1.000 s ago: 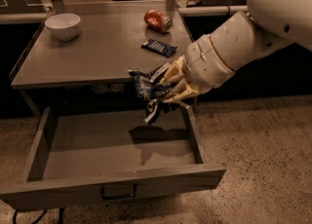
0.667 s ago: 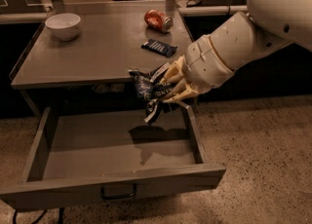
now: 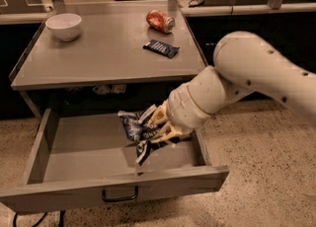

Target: Place blue chip bag into top drawer

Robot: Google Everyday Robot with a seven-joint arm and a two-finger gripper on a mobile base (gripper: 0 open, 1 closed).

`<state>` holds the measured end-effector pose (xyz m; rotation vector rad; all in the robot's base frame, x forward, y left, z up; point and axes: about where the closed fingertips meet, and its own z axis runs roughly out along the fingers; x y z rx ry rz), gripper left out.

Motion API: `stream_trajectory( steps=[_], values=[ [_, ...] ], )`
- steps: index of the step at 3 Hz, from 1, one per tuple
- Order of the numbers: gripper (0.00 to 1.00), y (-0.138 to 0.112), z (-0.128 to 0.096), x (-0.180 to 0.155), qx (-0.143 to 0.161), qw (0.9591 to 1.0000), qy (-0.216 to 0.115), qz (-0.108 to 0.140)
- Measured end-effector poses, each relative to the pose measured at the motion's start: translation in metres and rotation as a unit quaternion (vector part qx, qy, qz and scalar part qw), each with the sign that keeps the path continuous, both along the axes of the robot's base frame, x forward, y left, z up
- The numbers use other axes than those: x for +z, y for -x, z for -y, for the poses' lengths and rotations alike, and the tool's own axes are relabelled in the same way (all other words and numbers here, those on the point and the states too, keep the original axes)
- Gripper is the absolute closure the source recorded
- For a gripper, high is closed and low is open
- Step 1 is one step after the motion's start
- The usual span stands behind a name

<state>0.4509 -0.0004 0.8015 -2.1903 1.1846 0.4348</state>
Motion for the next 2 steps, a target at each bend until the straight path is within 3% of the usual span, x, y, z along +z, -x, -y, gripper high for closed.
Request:
stream_trajectory(
  steps=[1, 2],
  values=[
    [1.00, -0.002, -0.020, -0.072, 0.015, 0.9997, -0.020, -0.008],
    [1.00, -0.008, -0.024, -0.085, 0.008, 0.9995, -0.030, -0.008]
  ],
)
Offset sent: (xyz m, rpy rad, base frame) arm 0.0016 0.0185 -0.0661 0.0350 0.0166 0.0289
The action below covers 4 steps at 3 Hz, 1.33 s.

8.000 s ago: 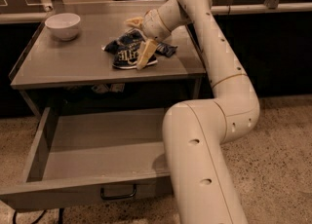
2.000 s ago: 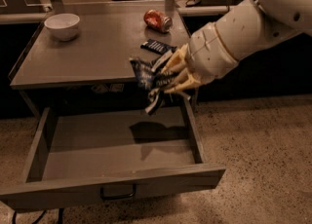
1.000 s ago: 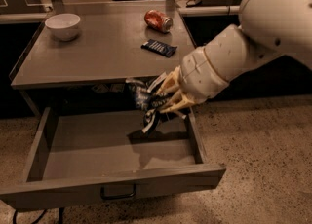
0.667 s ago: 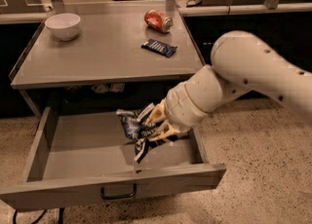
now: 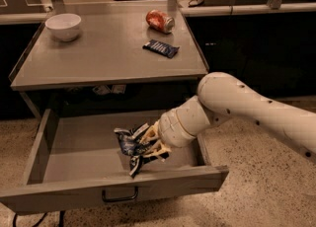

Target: Place blue chip bag into top drawer

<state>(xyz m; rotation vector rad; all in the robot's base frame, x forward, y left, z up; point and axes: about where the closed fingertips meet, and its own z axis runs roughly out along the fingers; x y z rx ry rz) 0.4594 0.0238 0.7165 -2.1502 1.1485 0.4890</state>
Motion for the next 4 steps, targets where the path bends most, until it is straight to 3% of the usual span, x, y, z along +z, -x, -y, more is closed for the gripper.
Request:
stream_trajectory(
  steps=[1, 2, 3, 4],
  values=[
    [1.00, -0.018, 0.006, 0.006, -0.012, 0.9996, -0.013, 0.022],
    [1.00, -0.058, 0.015, 0.020, -0.051, 0.9951, -0.055, 0.065],
    [1.00, -0.091, 0.022, 0.013, -0.079, 0.9912, -0.079, 0.072],
    [1.00, -0.108, 0.023, -0.011, -0.086, 0.9931, -0.064, 0.048]
  ],
)
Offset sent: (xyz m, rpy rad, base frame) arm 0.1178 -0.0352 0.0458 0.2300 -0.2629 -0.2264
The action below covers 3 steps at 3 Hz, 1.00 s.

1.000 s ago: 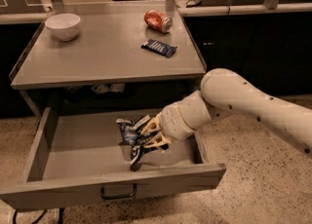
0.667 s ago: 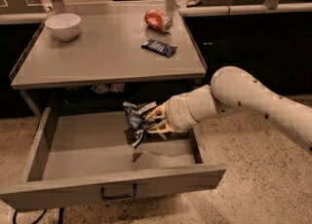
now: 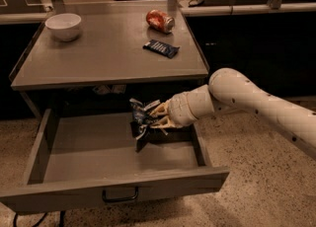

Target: Place blue chip bag into top drawer

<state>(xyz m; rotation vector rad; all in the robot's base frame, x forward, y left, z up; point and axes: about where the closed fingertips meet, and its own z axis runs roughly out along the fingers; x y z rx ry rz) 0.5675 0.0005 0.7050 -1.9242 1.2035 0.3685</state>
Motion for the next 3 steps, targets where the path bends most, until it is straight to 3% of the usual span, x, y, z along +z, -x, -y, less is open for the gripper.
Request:
stream_trajectory(
  steps=[1, 2, 3],
  values=[
    [1.00, -0.007, -0.007, -0.021, 0.013, 0.9978, 0.052, -0.040],
    [1.00, -0.004, -0.018, -0.028, 0.024, 0.9962, 0.063, -0.054],
    [0.84, -0.004, -0.017, -0.027, 0.023, 0.9964, 0.062, -0.053]
  ],
)
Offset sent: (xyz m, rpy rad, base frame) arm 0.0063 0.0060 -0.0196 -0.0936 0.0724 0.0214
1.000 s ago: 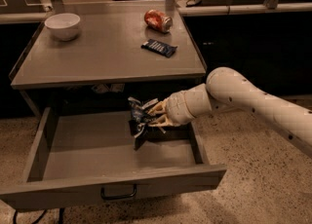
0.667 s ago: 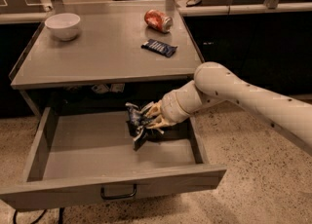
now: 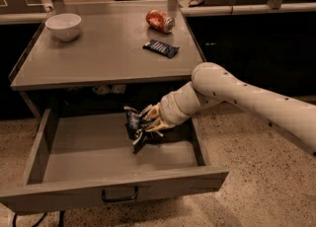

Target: Place blue chip bag into top drawer

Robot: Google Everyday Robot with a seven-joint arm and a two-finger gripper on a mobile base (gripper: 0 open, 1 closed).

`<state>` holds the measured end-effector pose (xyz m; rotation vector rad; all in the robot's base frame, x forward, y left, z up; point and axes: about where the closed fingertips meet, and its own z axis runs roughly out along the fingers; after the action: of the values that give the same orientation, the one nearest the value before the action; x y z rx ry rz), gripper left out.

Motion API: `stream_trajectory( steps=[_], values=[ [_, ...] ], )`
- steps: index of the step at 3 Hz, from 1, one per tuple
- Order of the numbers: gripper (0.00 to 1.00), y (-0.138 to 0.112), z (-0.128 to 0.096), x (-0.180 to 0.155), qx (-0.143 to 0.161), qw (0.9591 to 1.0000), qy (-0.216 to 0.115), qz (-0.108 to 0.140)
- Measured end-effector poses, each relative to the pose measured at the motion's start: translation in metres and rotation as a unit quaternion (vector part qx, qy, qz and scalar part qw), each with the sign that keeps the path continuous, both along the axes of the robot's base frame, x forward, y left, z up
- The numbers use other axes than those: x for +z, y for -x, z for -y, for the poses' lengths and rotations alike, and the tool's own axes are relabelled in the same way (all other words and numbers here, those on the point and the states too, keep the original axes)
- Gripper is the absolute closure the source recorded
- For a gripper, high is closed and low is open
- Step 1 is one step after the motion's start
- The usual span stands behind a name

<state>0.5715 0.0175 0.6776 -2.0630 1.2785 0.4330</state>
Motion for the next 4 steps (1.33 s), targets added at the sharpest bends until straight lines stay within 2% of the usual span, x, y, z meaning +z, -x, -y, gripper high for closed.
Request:
stream_trajectory(
  steps=[3, 4],
  values=[
    [0.15, 0.0000, -0.0001, -0.0001, 0.000, 1.0000, 0.000, 0.000],
    [0.00, 0.0001, -0.0001, -0.0001, 0.000, 1.0000, 0.000, 0.000]
  ],
)
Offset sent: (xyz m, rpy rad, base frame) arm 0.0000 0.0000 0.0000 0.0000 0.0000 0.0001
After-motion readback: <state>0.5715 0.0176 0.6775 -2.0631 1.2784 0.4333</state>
